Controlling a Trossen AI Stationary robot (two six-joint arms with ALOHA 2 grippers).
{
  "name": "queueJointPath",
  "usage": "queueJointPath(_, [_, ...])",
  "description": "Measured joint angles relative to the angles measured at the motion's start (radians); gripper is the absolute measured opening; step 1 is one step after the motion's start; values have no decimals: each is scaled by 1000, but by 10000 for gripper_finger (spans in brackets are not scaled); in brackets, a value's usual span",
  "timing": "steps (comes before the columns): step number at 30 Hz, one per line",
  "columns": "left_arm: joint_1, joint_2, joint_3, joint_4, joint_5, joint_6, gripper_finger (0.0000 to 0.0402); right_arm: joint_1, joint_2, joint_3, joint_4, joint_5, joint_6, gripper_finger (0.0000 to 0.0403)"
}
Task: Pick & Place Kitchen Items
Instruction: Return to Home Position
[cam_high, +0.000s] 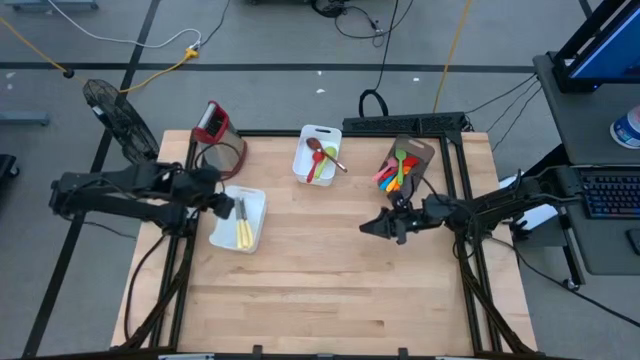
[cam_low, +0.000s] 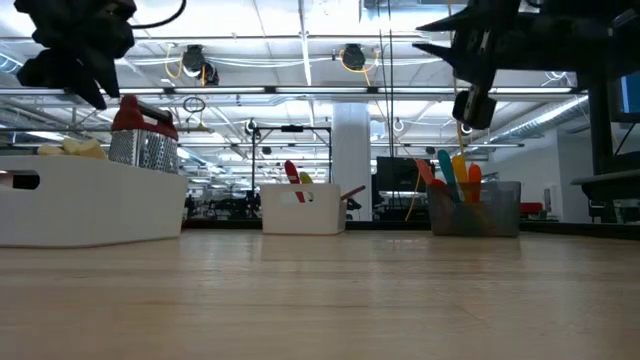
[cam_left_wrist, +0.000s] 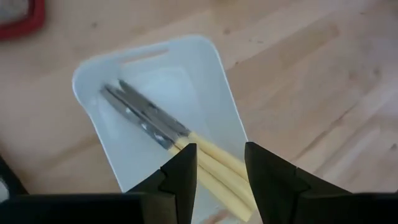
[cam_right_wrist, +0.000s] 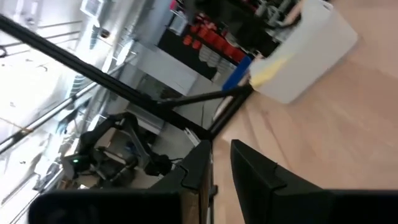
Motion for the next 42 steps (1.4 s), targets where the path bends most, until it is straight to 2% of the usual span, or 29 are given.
queueJointPath(5, [-65, -23, 0, 45, -113, 121, 141, 0, 0, 0, -36, 20, 19, 55])
queueJointPath(8, [-114, -41, 0, 148, -174, 253, 141, -1, 0, 0, -20, 31, -146, 55])
queueJointPath(10, [-148, -49, 0, 238, -178, 358, 141, -7, 0, 0, -3, 29, -235, 55])
queueJointPath(15, [-230, -73, 0, 394, -179, 520, 141, -56, 0, 0, -16, -5, -348, 55])
queueJointPath(20, [-307, -113, 0, 427, -187, 558, 141, -141, -48, 0, -55, -156, -386, 55])
queueJointPath(23, [-362, -143, 0, 427, -255, 570, 141, -190, -111, 0, -82, -225, -420, 55])
queueJointPath(27, [-431, -183, -20, 430, -360, 574, 141, -247, -224, 0, -154, -235, -464, 55])
queueJointPath(31, [-482, -228, -97, 490, -377, 562, 141, -277, -364, 0, -287, -235, -500, 55])
queueJointPath(34, [-505, -246, -193, 605, -350, 560, 141, -275, -466, 0, -439, -228, -518, 55])
queueJointPath(42, [-490, -248, -457, 978, -341, 544, 141, -249, -655, 0, -748, -95, -507, 55])
